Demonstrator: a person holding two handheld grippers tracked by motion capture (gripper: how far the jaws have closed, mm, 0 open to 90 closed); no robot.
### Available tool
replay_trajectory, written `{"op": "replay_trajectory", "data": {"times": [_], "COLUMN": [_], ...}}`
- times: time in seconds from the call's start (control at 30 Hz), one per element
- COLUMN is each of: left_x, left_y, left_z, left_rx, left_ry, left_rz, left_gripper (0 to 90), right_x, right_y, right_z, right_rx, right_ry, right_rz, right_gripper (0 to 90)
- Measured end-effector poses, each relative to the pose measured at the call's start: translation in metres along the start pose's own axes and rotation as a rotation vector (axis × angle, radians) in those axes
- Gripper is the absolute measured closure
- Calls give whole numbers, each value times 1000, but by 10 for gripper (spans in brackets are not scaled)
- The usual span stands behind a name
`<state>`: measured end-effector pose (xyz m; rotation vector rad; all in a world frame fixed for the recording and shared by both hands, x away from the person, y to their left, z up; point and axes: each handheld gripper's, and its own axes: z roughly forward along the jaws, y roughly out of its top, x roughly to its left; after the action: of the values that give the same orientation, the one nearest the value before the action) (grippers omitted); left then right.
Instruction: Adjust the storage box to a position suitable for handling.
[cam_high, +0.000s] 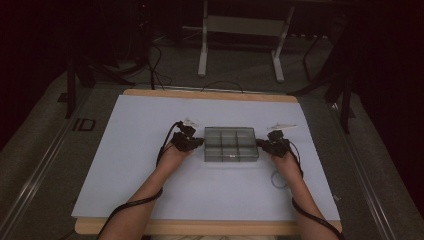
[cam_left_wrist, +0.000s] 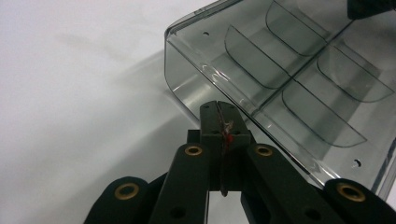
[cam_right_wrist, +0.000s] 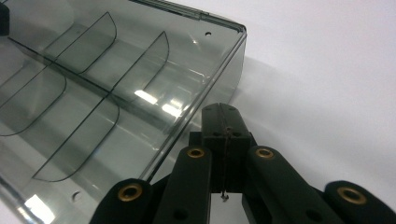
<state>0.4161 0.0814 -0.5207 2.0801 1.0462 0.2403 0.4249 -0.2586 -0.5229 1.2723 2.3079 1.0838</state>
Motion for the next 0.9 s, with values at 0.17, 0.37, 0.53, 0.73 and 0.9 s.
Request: {"op": "replay_trajectory", "data": {"times": [0.17, 0.37, 0.53, 0.73, 0.9], "left_x": [-2, -2, -6, -17, -27], "left_y": [-4, -7, -13, -23, -31], "left_z": [-4, -8, -13, -21, -28], "left_rx": [5, 11, 11, 18, 16], "left_ry": [-4, -10, -20, -34, -38], "left_rz": [4, -9, 0, 22, 41], "left_gripper": [900, 900, 900, 900, 900], "right_x": [6, 14, 21, 27, 30], "right_y": [-3, -7, -14, -22, -31], "right_z": [-4, -9, -16, -23, -31], "right_rx": [3, 17, 17, 16, 9], "right_ry": [-5, -4, 5, 12, 32], "right_rz": [-15, -39, -59, -69, -64], "right_gripper": [900, 900, 900, 900, 900]}}
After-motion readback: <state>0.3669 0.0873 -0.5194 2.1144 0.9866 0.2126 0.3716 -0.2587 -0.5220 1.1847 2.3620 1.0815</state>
